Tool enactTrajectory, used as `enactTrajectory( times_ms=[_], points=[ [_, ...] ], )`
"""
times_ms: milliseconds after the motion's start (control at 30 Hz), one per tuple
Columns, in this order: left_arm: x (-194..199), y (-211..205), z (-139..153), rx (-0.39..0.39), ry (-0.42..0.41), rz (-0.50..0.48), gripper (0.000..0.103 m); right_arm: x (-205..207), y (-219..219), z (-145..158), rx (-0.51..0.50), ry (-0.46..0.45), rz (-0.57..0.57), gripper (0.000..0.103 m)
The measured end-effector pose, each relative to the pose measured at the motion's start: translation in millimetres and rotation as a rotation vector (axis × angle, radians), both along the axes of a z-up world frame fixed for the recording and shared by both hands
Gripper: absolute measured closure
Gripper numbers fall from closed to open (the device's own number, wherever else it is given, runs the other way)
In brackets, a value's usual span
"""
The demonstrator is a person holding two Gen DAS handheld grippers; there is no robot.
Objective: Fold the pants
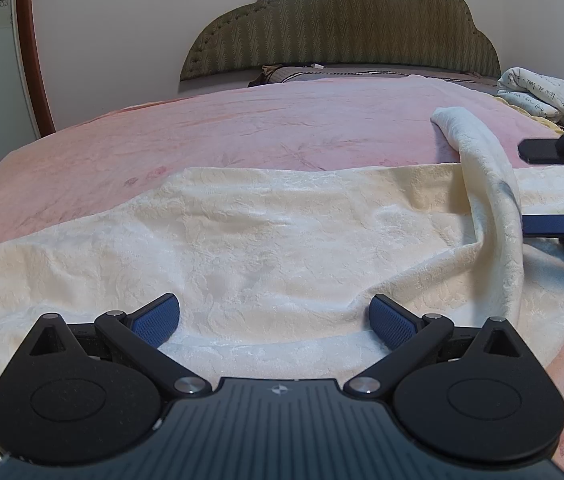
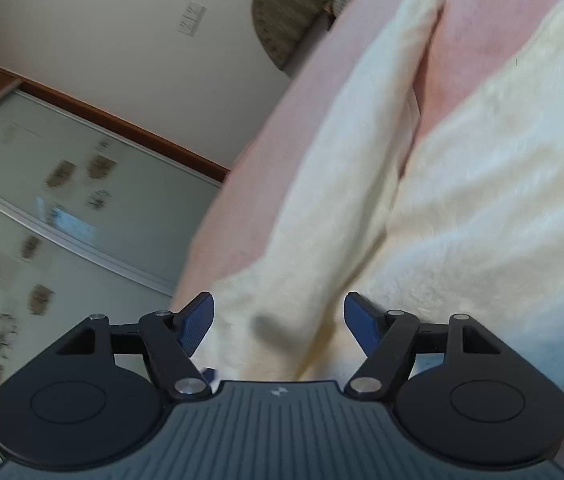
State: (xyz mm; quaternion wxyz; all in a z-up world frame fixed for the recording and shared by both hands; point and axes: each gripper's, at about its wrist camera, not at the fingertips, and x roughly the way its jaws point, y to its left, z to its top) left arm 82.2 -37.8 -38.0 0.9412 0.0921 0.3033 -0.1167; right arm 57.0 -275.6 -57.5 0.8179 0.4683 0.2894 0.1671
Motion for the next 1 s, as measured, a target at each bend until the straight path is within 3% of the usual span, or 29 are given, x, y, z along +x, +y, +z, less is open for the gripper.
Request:
enactTrajectory(
  times_ms=[167,267,500,633,733,800,867,933,1000],
  points=[
    [0,0,0,-0.002,0.001,0.001,0.0,5,2,-15,0.286,-0.06,0.032,0.03],
    [0,0,0,-0.004,0.002,0.002,0.0,15,-5,-5,0.294,-0.09,0.024,0.03],
    [-1,-1,0,-0.003,0.002,0.002,0.0,78,-8,25,0.158,-0.125,-0.008,0.03],
    [-1,-1,0,-0.007,0.003,0.002,0.0,128,-25,16,0.099,-0.036,-0.085,0.03],
    [0,-1,-1,-0.012,0.007,0.004,0.0,158,-33,14,0.083,-0.005,-0.082,0.03],
    [0,-1,-1,-0.014,0.008,0.005,0.0,172,-25,23,-0.006,0.026,-0.058,0.03],
    [0,-1,-1,-0.011,0.008,0.006,0.0,179,-10,46,-0.224,0.008,-0.022,0.03],
    [-1,-2,-1,-0.009,0.008,0.006,0.001,179,-5,67,-0.383,-0.009,-0.078,0.03],
    [-1,-2,-2,-0.01,0.009,0.007,0.001,183,-18,73,-0.366,0.009,-0.122,0.03]
  ],
)
